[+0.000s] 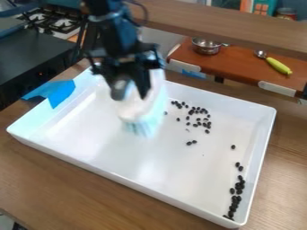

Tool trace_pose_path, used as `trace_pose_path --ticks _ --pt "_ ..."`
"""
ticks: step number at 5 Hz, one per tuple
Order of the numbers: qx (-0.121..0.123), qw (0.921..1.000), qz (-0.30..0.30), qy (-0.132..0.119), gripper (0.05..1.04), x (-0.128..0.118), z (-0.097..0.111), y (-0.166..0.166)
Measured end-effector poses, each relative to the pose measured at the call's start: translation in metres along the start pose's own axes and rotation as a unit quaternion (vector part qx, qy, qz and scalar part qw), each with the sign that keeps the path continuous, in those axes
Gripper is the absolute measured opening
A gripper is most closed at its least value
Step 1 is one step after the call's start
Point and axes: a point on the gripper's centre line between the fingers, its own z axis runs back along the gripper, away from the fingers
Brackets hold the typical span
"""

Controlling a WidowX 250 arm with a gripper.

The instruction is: Sweep into pile

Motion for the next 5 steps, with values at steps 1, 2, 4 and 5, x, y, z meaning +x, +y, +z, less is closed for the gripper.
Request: trace_pose_path --ticks 1,2,4,5 --pt "0.007 0.9998 0.02 -0.003 0.488 0.025 0.0 0.031" --pt "0.014 0.9995 0.027 -0.009 0.488 0.043 0.003 0.053" --pt "0.041 0.9989 0.021 0.003 0.488 0.055 -0.022 0.074" --pt "0.047 0.9988 0.014 0.005 0.488 0.058 -0.035 0.071"
